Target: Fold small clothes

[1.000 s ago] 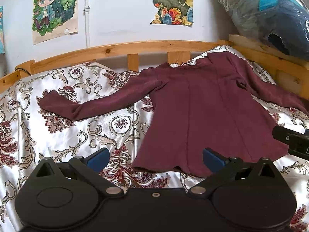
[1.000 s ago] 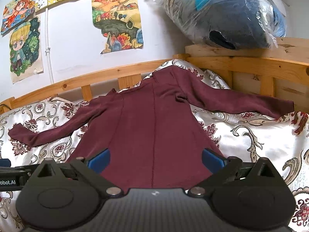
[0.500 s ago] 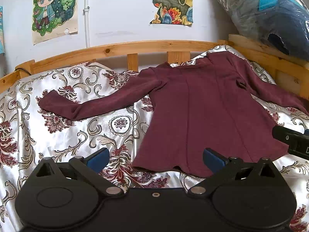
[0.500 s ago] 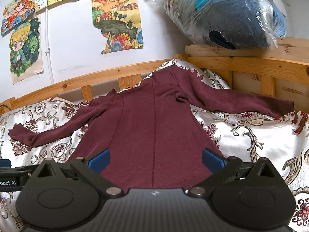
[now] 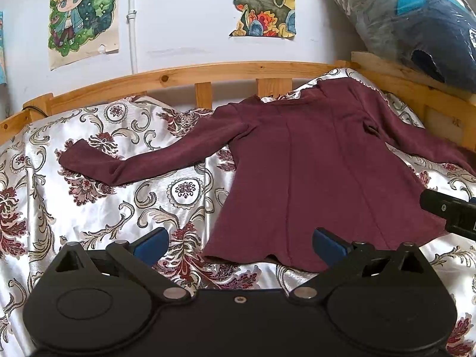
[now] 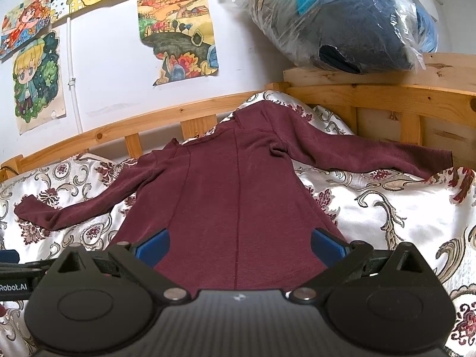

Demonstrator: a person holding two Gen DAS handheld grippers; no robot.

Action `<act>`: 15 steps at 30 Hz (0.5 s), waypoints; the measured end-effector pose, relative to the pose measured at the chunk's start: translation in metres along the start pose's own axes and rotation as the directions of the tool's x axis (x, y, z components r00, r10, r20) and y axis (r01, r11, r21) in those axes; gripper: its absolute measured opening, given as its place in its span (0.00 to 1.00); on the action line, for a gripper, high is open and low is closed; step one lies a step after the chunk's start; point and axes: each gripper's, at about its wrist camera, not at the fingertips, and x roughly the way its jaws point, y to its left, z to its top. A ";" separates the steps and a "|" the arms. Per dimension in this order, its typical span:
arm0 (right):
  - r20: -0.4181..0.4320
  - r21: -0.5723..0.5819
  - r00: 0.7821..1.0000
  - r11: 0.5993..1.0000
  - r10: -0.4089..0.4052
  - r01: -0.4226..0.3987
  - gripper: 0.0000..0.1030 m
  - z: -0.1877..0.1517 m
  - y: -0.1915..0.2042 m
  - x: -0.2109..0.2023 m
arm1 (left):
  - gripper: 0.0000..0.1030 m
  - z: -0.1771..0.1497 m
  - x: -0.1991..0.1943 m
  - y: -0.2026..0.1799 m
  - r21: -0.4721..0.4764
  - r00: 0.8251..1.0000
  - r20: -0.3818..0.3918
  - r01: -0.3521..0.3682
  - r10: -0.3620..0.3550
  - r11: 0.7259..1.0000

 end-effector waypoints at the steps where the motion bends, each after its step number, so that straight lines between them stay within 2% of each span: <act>1: 0.000 0.001 1.000 1.000 0.001 -0.001 1.00 0.000 -0.001 0.000 | 0.99 0.000 0.000 0.000 0.000 1.000 -0.001 0.001 -0.001 1.000; 15: -0.033 -0.004 0.999 1.000 -0.010 0.009 1.00 0.000 0.001 0.003 | 0.99 0.000 0.004 -0.002 0.009 0.999 -0.040 -0.020 0.020 1.000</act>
